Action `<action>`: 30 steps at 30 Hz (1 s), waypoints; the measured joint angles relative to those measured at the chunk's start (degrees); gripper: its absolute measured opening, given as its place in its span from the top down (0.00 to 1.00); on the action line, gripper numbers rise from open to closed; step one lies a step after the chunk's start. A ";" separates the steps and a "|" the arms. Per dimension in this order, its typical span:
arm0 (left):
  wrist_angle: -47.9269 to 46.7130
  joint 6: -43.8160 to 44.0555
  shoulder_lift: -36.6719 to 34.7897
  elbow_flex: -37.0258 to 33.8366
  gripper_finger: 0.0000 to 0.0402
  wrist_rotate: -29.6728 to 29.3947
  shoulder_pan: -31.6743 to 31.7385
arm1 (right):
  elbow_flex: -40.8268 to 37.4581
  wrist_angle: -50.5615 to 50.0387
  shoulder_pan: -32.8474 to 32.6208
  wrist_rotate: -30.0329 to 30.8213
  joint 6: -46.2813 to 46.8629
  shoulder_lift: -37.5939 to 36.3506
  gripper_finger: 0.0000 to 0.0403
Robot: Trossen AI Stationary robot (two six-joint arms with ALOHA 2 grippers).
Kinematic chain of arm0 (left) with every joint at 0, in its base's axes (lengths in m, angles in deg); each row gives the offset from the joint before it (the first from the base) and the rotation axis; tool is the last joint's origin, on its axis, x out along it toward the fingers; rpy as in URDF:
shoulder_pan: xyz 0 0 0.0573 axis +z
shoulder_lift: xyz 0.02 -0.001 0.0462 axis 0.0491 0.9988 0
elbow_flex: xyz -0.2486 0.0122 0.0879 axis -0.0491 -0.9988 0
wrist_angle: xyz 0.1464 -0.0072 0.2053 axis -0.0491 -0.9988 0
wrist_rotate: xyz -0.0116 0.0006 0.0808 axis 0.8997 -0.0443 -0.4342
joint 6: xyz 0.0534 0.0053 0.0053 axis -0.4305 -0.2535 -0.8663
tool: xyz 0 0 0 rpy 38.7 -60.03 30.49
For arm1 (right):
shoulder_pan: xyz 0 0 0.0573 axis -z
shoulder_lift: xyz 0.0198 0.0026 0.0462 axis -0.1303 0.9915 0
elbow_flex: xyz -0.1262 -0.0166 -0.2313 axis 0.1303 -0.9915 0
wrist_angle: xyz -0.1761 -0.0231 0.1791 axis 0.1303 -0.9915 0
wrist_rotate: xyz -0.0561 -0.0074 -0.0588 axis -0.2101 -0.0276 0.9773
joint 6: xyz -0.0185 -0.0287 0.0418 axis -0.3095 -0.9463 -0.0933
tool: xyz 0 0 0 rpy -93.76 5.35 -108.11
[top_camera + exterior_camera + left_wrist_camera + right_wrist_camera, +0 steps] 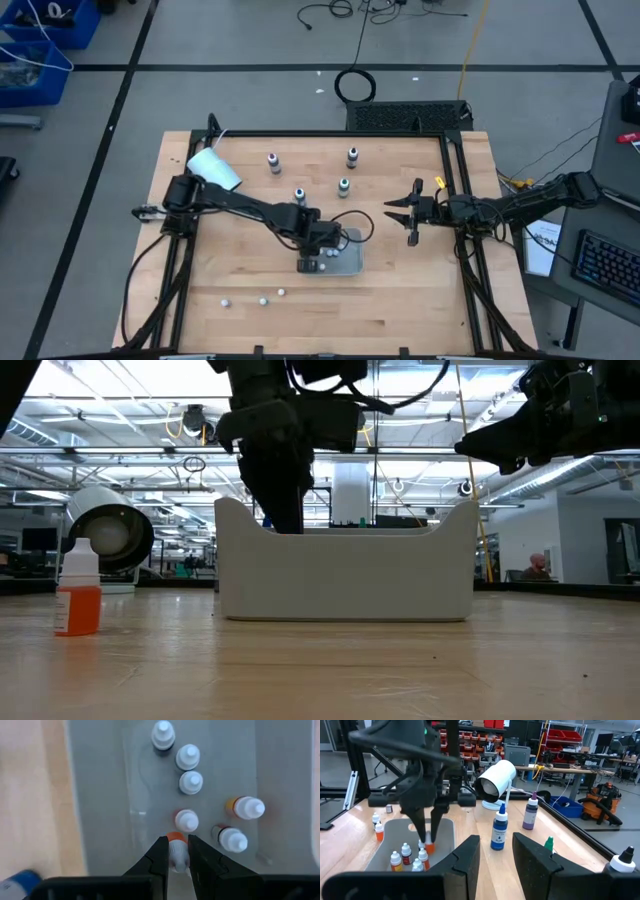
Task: Pick & Place food coloring
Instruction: Put the orange food coloring bottle into the bin
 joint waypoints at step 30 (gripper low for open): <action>1.04 2.55 2.46 0.00 0.60 0.23 -0.04 | -0.01 -0.04 0.00 0.00 -0.02 -0.02 0.74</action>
